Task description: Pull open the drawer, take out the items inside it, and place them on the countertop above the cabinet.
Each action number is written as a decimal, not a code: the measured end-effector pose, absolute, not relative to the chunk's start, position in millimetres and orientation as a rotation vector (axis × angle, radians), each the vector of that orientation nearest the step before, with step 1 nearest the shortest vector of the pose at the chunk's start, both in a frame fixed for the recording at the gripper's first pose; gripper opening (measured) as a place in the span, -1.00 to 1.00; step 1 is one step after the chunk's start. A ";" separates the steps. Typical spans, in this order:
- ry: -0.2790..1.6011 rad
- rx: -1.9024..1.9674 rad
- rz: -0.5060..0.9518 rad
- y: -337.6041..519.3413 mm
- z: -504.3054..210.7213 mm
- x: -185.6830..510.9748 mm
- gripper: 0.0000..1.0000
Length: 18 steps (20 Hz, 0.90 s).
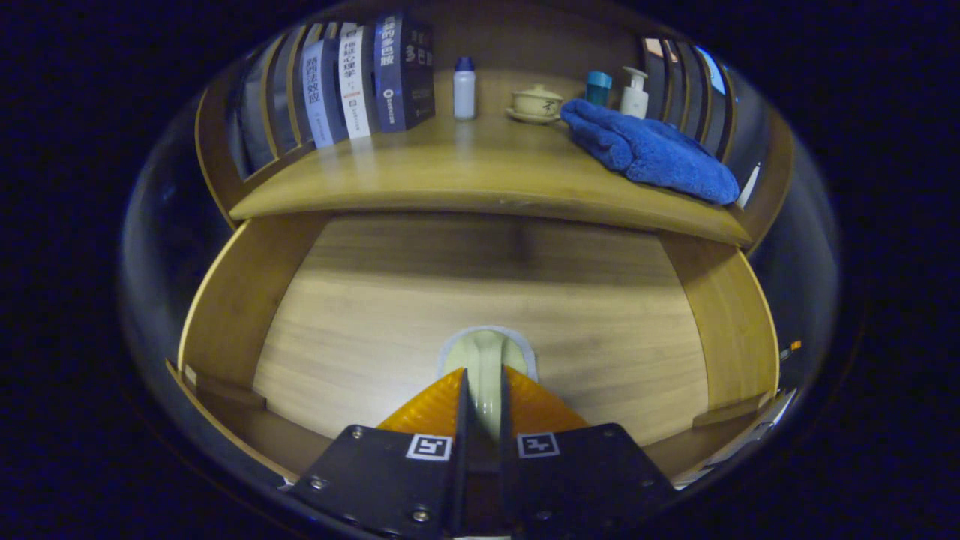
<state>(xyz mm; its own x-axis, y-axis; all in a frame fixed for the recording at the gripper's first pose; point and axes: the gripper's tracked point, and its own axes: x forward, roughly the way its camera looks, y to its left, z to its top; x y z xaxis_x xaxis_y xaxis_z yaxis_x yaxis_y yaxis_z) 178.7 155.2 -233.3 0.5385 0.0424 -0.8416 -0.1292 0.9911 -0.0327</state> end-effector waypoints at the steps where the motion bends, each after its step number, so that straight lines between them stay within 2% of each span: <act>1: 0.964 -0.082 0.105 156.8 -227.3 182.2 -0.65; 3: 0.908 -0.062 0.092 154.9 -211.7 187.5 -0.74; 10: 0.668 0.017 0.107 166.7 -138.7 225.0 -0.74; 18: 0.588 0.032 0.104 178.1 -117.0 302.0 -0.75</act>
